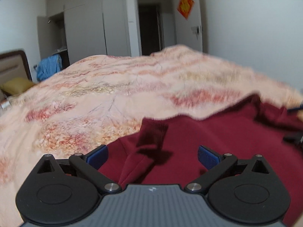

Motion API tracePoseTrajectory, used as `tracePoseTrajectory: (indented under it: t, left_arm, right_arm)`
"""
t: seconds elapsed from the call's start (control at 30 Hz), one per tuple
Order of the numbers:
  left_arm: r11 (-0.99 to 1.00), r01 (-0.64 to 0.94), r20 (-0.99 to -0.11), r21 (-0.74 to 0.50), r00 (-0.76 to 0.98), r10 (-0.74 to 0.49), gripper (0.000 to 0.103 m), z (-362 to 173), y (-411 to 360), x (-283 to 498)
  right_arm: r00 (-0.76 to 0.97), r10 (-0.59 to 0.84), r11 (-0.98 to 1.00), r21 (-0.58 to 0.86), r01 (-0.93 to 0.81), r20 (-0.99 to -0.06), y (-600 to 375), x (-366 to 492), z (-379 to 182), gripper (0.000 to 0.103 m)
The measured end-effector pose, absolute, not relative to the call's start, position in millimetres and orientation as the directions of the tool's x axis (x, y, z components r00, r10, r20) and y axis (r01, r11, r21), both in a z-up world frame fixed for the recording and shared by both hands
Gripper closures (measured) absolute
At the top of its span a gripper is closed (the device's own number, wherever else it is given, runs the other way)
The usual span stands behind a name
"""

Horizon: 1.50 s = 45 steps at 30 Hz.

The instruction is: Fold small clothes

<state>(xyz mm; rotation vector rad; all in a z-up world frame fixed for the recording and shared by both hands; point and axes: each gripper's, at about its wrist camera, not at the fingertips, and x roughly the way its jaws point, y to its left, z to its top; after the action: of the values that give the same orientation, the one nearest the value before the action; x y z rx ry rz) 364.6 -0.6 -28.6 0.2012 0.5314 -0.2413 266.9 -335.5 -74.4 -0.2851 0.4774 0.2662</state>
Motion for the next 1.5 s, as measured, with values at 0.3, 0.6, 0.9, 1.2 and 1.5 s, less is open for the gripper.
tracePoseTrajectory:
  t: [0.3,0.6,0.9,1.2,1.5]
  left_arm:
    - [0.993,-0.069,-0.554,-0.093,0.832,0.006,0.001,-52,63,393]
    - [0.954,-0.105,-0.531,-0.279,0.845,-0.062,0.001,-65,96,395]
    - [0.938,-0.23,-0.473,-0.26,0.877,0.084,0.0,-39,125,383]
    - [0.941,-0.228,-0.443,-0.25,0.891,0.099,0.0,-22,152,325]
    - [0.95,-0.175,-0.459,-0.257,0.887,0.04,0.0,-33,119,247]
  right_arm:
    - [0.875,0.037,0.989,0.142,0.037,-0.482,-406,295,-93,0.001]
    - [0.867,0.041,0.99,0.137,0.031,-0.496,-402,300,-102,0.0]
    - [0.871,0.046,0.988,0.153,0.033,-0.489,-404,297,-105,0.0]
    - [0.878,0.045,0.987,0.156,0.034,-0.477,-403,295,-106,0.0]
    - [0.882,0.03,0.99,0.138,0.039,-0.47,-401,293,-107,0.0]
